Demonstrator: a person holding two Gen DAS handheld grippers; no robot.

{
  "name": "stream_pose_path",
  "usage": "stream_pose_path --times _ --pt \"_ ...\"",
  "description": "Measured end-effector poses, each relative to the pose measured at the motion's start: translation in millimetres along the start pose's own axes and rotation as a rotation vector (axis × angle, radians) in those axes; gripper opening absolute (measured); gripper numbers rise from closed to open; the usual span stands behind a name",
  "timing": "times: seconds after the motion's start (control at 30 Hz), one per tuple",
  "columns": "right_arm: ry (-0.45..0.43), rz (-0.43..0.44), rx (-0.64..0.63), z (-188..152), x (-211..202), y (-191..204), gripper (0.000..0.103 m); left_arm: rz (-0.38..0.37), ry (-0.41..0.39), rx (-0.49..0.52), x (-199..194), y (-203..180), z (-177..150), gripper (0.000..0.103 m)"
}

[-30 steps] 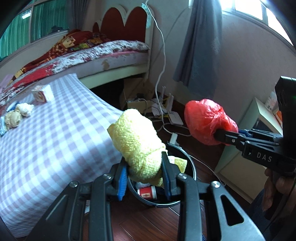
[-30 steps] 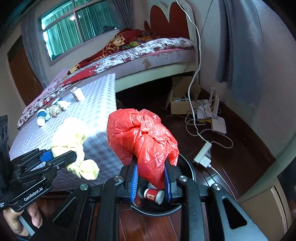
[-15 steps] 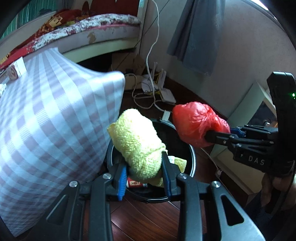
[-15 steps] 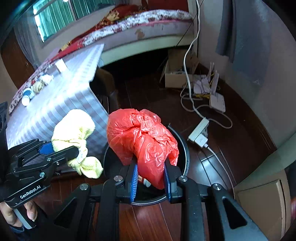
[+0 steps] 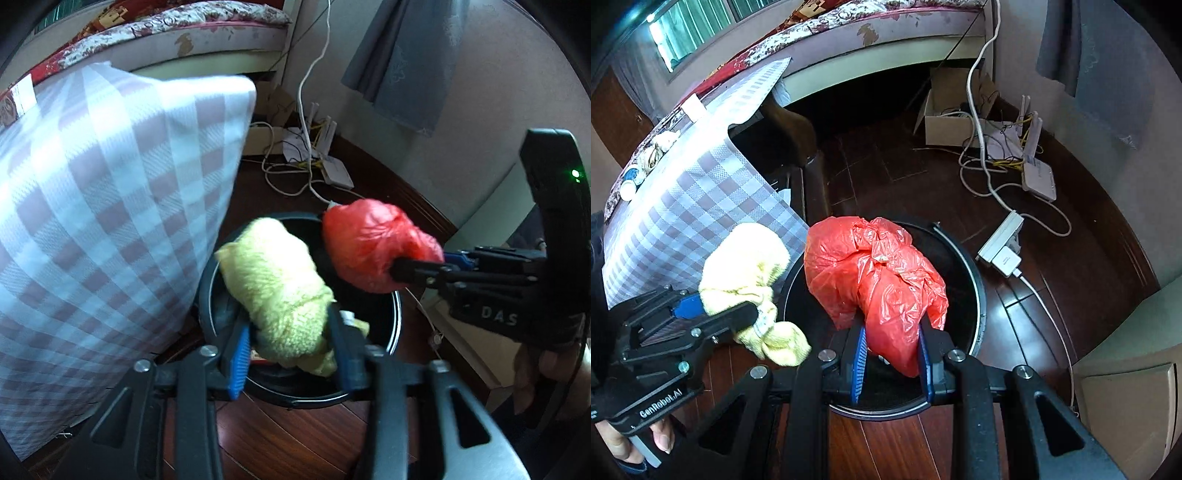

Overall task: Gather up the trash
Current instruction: 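Carry the yellow cloth and red bag over the black bin and release both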

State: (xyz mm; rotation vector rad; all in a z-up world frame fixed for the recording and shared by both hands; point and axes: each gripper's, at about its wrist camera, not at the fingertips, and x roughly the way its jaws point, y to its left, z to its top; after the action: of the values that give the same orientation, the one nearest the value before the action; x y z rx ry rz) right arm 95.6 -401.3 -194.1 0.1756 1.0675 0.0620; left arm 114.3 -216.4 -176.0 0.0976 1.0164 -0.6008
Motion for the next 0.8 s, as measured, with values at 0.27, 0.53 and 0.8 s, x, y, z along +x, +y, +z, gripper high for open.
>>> stream_pose_path --times 0.27,0.53,0.8 --pt "0.026 -0.095 0.053 -3.5 11.0 -16.6 0.090 0.158 -0.061 -0.052 -10.0 16.2 -11.1 0.102" --pt "0.011 -0.121 0.045 -5.1 1.2 -12.6 0.102 0.184 -0.084 -0.062 -31.2 30.7 -14.6 0.102" --pt "-0.034 -0.122 0.025 -2.8 -23.8 2.9 0.102 0.196 -0.126 -0.076 -57.4 33.1 -16.3 0.102"
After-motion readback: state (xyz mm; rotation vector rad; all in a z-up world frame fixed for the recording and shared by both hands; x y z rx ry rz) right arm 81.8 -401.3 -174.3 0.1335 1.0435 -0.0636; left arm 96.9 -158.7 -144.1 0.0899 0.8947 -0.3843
